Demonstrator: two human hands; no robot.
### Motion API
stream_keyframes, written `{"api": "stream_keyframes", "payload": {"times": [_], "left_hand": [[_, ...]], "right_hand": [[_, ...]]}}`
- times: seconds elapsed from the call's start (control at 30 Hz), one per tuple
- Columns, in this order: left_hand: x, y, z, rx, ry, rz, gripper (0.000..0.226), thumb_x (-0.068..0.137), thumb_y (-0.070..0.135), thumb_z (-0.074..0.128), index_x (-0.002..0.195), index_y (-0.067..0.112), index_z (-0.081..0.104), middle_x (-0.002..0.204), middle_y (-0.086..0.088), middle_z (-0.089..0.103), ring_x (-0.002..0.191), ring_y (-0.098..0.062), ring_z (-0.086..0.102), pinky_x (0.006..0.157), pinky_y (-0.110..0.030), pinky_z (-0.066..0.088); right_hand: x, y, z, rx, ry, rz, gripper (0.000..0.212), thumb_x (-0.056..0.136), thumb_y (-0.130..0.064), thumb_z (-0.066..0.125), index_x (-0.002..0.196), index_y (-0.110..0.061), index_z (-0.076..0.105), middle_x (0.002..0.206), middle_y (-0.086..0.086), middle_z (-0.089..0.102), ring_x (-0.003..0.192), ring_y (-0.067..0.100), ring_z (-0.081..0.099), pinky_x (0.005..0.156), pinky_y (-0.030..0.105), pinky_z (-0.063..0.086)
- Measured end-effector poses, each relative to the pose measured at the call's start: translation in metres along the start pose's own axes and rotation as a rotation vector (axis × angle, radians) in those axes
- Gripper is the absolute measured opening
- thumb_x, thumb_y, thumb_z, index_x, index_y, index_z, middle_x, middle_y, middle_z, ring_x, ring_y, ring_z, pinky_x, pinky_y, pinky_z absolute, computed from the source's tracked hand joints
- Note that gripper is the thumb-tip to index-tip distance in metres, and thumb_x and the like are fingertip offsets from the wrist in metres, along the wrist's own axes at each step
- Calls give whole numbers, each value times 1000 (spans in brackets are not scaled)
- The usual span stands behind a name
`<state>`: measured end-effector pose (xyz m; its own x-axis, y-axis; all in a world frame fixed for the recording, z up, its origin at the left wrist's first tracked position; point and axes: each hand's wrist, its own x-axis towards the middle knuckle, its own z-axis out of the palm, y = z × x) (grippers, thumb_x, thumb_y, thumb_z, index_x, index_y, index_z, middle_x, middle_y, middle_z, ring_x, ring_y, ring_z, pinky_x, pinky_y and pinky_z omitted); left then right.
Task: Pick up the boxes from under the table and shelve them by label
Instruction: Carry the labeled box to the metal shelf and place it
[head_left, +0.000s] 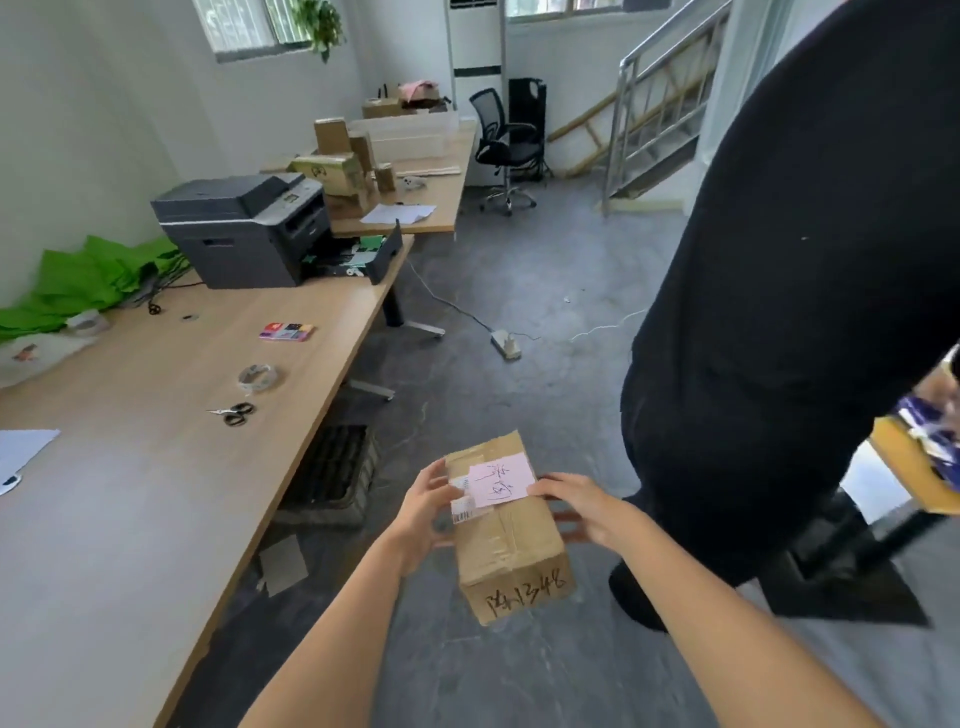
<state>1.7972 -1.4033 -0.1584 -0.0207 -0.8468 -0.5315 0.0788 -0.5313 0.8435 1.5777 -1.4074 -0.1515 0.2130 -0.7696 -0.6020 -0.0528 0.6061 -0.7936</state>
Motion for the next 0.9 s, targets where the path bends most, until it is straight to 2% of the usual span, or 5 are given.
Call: {"api": "stream_keyframes", "payload": {"times": [0.2,0.33,0.47,0.6,0.9], "left_hand": [[-9,-11,38,175,-121,-89,47,84,21,63,127,33,47,119,-4,57,107,-26,56,79,-54,56],[-24,-20,86,267,-344,-231,24,87,33,60,110,27,60,93,-1,71,73,-18,68,57,-41,58],[-39,-26,155,310,-394,-238,18,87,36,60,96,21,60,73,-4,72,55,-18,66,43,-27,50],[-58,-39,243,351,-382,-184,22,87,39,60,100,22,63,77,-3,74,69,-22,66,55,-34,55],[-133,-97,477,444,-478,-36,38,93,40,48,129,27,51,131,-11,56,102,-30,53,83,-49,47]], "right_hand": [[-66,34,-47,16,56,52,28,77,-31,68,98,-12,71,81,1,68,76,17,59,63,26,44],[-117,52,-89,-43,140,74,39,77,-37,67,107,-12,70,84,6,69,68,16,64,65,27,50],[-175,76,-148,106,205,55,44,73,-42,71,108,-16,71,88,7,71,74,19,67,65,28,51],[-241,111,-218,203,401,40,50,72,-45,70,113,-16,66,95,10,64,81,22,62,71,34,52],[-397,193,-345,413,785,-84,38,87,-29,63,122,-28,48,107,10,57,94,28,55,69,37,50]]}}
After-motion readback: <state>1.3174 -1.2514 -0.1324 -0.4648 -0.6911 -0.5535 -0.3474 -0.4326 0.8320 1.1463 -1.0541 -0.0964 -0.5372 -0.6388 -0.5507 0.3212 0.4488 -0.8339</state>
